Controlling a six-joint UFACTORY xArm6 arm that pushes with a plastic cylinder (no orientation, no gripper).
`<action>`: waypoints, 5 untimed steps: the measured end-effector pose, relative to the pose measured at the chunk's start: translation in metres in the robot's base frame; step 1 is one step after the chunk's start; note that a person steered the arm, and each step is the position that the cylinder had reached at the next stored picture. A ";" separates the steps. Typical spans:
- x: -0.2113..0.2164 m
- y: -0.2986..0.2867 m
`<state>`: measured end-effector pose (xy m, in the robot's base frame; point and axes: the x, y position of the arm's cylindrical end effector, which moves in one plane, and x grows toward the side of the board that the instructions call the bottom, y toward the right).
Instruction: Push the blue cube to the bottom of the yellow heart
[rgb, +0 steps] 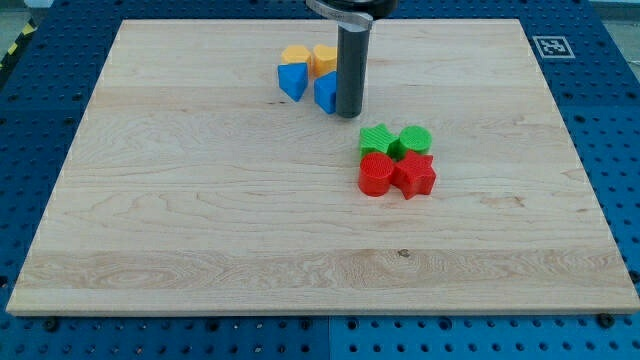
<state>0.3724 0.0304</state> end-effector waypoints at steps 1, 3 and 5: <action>-0.021 -0.002; -0.018 -0.003; 0.032 -0.017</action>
